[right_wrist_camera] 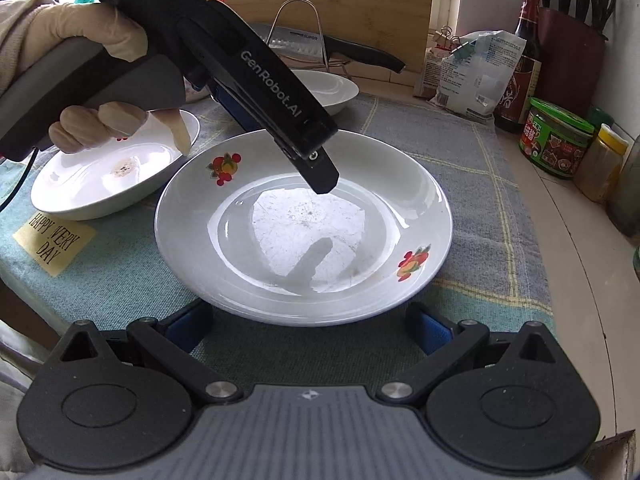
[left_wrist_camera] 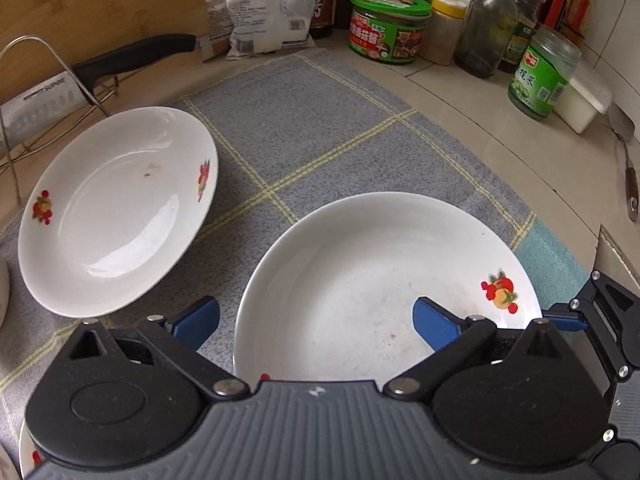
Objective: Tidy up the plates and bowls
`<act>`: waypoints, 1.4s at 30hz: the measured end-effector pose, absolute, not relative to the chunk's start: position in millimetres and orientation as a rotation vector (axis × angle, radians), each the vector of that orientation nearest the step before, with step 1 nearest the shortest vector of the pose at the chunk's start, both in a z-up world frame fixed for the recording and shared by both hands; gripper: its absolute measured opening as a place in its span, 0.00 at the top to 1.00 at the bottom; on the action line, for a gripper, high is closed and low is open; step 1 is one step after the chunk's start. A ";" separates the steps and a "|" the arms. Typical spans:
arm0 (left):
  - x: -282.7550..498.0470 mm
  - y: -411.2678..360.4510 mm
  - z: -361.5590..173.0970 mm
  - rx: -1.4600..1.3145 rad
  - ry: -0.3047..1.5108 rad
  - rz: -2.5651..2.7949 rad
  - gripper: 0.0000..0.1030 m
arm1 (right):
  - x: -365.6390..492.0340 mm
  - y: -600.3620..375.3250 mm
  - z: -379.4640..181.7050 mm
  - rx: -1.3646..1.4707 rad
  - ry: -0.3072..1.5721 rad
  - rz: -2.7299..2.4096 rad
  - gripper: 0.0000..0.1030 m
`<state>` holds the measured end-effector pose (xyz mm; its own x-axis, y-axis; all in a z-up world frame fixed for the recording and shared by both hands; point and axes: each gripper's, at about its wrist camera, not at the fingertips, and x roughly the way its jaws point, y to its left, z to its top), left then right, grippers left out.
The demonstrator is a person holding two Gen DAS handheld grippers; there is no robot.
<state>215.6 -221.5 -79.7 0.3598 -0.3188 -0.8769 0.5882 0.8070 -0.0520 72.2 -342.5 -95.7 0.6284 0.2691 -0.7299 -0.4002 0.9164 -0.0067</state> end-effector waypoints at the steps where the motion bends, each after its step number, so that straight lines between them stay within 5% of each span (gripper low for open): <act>1: 217.7 -222.1 -81.2 0.296 1.057 -0.621 0.01 | 72.2 -342.0 -95.6 -0.172 0.806 0.379 0.00; 42: 247.1 -213.7 -88.5 0.295 1.199 -0.907 0.02 | 71.8 -332.1 -94.0 -0.147 0.778 0.324 0.00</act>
